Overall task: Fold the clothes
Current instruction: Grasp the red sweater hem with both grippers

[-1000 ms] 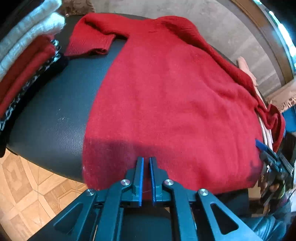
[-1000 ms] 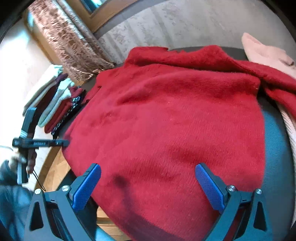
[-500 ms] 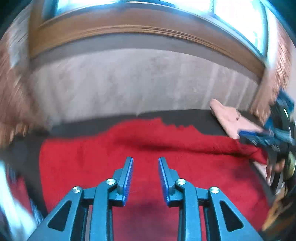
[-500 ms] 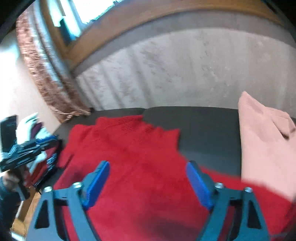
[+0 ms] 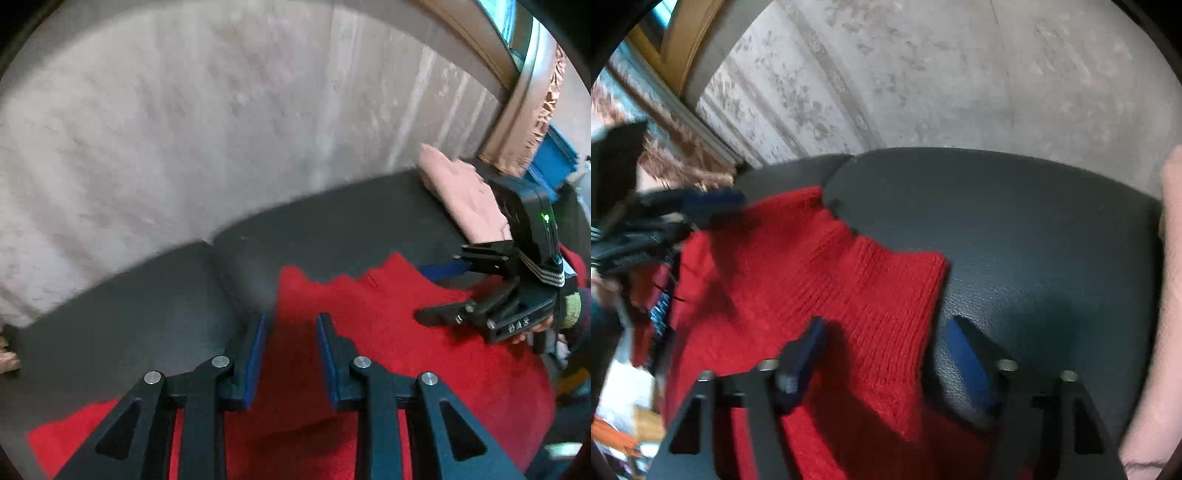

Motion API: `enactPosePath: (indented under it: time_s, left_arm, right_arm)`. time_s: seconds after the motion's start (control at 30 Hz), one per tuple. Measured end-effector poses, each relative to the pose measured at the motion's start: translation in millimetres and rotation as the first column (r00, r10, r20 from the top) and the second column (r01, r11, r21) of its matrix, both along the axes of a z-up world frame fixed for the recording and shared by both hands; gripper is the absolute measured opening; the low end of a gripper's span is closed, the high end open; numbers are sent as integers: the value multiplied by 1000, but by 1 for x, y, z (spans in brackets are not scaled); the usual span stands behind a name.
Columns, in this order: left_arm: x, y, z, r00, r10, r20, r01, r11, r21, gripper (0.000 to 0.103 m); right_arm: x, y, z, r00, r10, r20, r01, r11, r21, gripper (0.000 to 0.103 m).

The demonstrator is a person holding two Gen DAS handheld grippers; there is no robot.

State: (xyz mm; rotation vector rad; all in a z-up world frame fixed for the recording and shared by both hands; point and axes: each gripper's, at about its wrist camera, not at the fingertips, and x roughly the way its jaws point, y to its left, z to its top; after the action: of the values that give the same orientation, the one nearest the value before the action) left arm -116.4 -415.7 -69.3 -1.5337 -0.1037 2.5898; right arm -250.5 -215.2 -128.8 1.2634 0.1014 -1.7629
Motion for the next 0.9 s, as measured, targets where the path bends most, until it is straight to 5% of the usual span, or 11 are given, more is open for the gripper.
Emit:
enactPosePath:
  time_s: [0.03,0.07,0.13,0.23,0.37,0.57,0.7,0.8,0.9]
  left_arm:
    - [-5,-1,-7,999,-12,33,12,1000,2,27]
    - [-9,-2,-13,997,-18,71,16,1000,23,27]
    - [-13,-7,-26,988,-10,153,-5,995,98,27]
    - [-7,-8,-32,989,5,147,-26,990,140,8]
    - [8,-18,-16,994,111,10,-111,981,158,5]
    - [1,-40,17,933,305,-190,-277,947,161,5]
    - [-25,-42,-1,915,372,-158,-359,928,102,8]
    - [-32,-46,-19,901,423,-101,-415,906,86,9]
    - [-10,-58,-15,876,469,-111,-451,879,152,9]
  right_arm:
    - [-4,3,-3,999,-11,48,12,1000,-29,27]
    - [-7,6,-7,997,-21,81,25,999,-45,20]
    - [-11,10,-13,993,-38,114,46,996,-74,17]
    - [-9,9,-12,994,-38,100,46,996,-78,9]
    - [-6,-4,16,1000,-11,-26,8,995,-95,8]
    - [-39,-31,63,955,-94,-282,70,993,-95,7]
    - [-51,-64,57,896,-109,-430,119,993,-4,9]
    - [-56,-78,37,894,-103,-436,145,987,63,16]
    - [-47,-63,36,899,-139,-416,163,986,22,22]
